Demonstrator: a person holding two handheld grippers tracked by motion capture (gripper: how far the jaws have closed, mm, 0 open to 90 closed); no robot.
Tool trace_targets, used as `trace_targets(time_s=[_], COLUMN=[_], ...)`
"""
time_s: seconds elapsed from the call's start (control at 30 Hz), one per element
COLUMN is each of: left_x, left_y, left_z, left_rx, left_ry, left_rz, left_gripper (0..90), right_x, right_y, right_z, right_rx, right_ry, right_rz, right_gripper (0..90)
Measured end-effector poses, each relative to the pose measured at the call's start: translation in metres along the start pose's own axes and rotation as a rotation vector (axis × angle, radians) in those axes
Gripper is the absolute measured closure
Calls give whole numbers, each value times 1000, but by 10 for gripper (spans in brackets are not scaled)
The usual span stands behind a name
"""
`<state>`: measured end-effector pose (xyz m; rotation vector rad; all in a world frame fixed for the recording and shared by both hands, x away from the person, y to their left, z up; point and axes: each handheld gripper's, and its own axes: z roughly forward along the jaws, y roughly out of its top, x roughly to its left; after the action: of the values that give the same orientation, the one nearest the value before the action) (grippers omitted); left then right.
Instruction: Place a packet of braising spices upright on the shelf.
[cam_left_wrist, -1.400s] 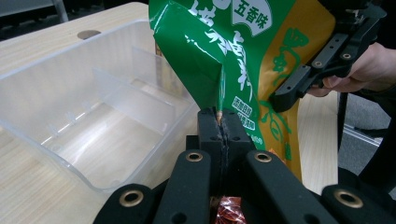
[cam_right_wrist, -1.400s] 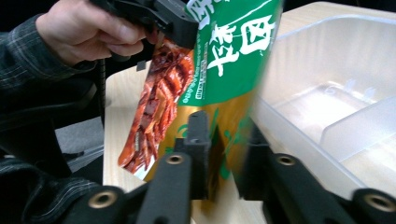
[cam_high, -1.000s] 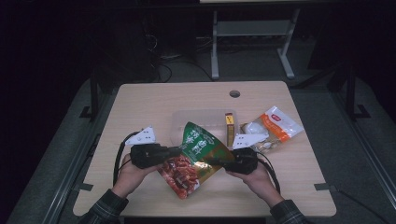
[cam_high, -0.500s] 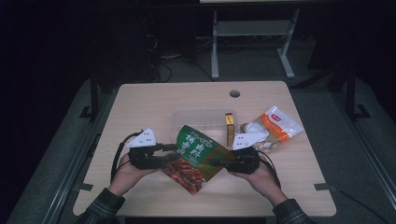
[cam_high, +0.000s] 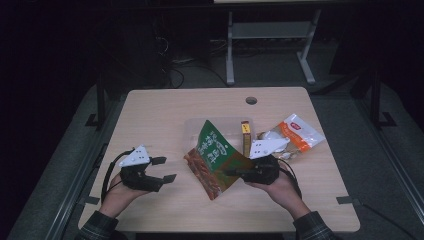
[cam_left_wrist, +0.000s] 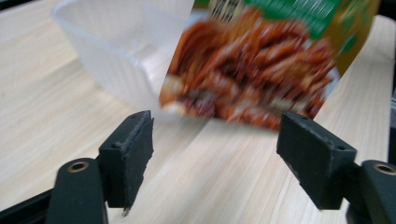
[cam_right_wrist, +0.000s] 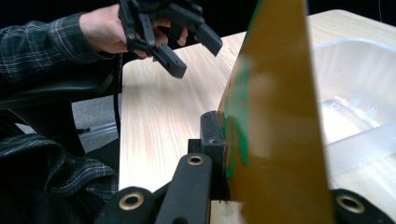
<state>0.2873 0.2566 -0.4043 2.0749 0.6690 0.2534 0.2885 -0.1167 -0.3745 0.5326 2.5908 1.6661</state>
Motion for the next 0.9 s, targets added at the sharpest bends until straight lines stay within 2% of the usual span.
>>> trace_targets(time_s=[0.07, 0.1, 0.17, 0.23, 0.4, 0.47, 0.53, 0.7, 0.9], left_x=[1, 2, 2, 3, 6, 8, 9, 10, 12], left_y=[-3, -9, -12, -20, -25, -27, -28, -31, -33], left_z=[0, 3, 4, 8, 10, 13, 13, 17, 21], left_rx=[11, 45, 61, 115, 139, 141, 147, 171, 170], left_ry=[1, 1, 7, 19, 24, 30, 29, 36, 32], left_rz=[-1, 2, 4, 38, 50, 34, 36, 50, 42], left_gripper=[224, 202, 174, 150, 134, 134, 133, 134, 134], right_x=[2, 2, 3, 3, 5, 5, 5, 3, -1], right_y=[4, 6, 10, 15, 24, 30, 32, 44, 57], right_z=[-2, -4, -6, -6, -8, -10, -11, -16, -23], right_rx=[-3, -5, -6, -5, 13, 9, 8, 12, 11], right_ry=[5, 9, 13, 15, 16, 16, 14, -3, -29], right_rz=[-3, -8, -13, -23, -44, -45, -45, -65, -66], right_gripper=[900, 900, 899, 899, 900, 899, 899, 900, 899])
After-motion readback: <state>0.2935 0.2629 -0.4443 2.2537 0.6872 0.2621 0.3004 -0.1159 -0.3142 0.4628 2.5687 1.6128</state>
